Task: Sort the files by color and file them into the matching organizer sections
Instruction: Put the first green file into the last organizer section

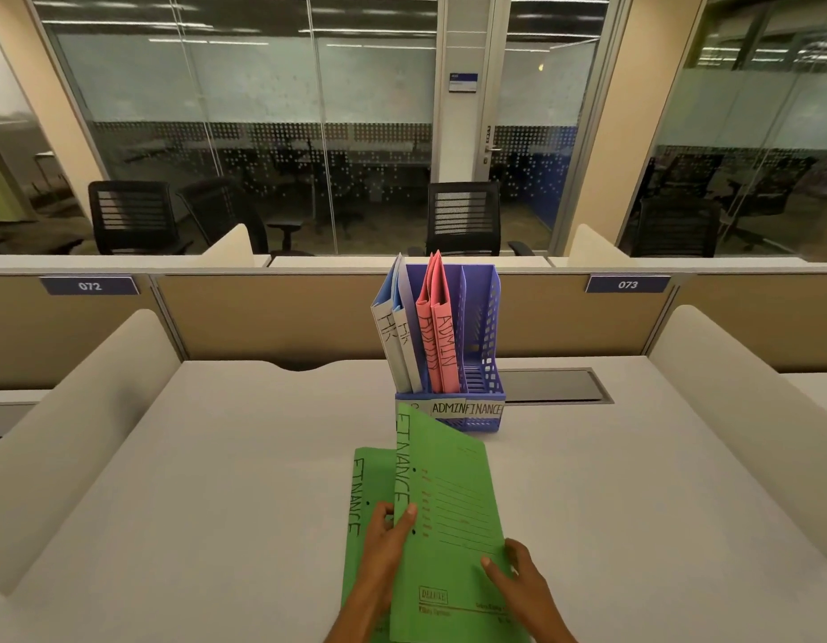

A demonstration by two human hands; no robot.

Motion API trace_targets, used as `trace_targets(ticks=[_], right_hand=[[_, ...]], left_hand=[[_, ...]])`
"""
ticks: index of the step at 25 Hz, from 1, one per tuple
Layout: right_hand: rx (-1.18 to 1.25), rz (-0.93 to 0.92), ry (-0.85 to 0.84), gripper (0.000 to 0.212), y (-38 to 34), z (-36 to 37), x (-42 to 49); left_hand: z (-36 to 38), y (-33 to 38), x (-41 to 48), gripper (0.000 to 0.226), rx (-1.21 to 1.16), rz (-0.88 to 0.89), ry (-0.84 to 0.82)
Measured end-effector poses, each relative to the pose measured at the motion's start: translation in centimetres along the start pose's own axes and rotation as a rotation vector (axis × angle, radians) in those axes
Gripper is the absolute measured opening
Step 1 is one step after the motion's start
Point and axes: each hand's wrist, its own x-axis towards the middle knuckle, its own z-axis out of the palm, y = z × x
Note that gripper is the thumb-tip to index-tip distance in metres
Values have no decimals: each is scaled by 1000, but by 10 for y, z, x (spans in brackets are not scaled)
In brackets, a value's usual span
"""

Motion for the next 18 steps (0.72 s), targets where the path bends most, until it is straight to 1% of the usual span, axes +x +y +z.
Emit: trace_targets(ticks=[4, 6, 8, 11, 13, 15, 16, 18], right_hand=[[169, 70, 132, 65, -7, -12, 12], [274, 91, 193, 56, -15, -27, 21], [380, 73, 224, 44, -23, -46, 31], [523, 7, 222, 24, -32, -72, 42], [569, -11, 244, 16, -35, -87, 49], [588, -18, 274, 12, -36, -100, 56], [586, -27, 278, 12, -35, -105, 60], [570, -52, 264, 13, -37, -111, 67]], left_hand=[[22, 15, -12, 21, 91, 128, -5], [32, 21, -15, 22, 118, 175, -9], [42, 26, -17, 24, 140, 205, -21], [55, 31, -22, 22, 176, 206, -91], [63, 35, -24, 24, 236, 200, -203], [70, 43, -26, 32, 271, 162, -316], [73, 48, -27, 33, 266, 127, -349], [77, 56, -27, 32, 251, 89, -361]])
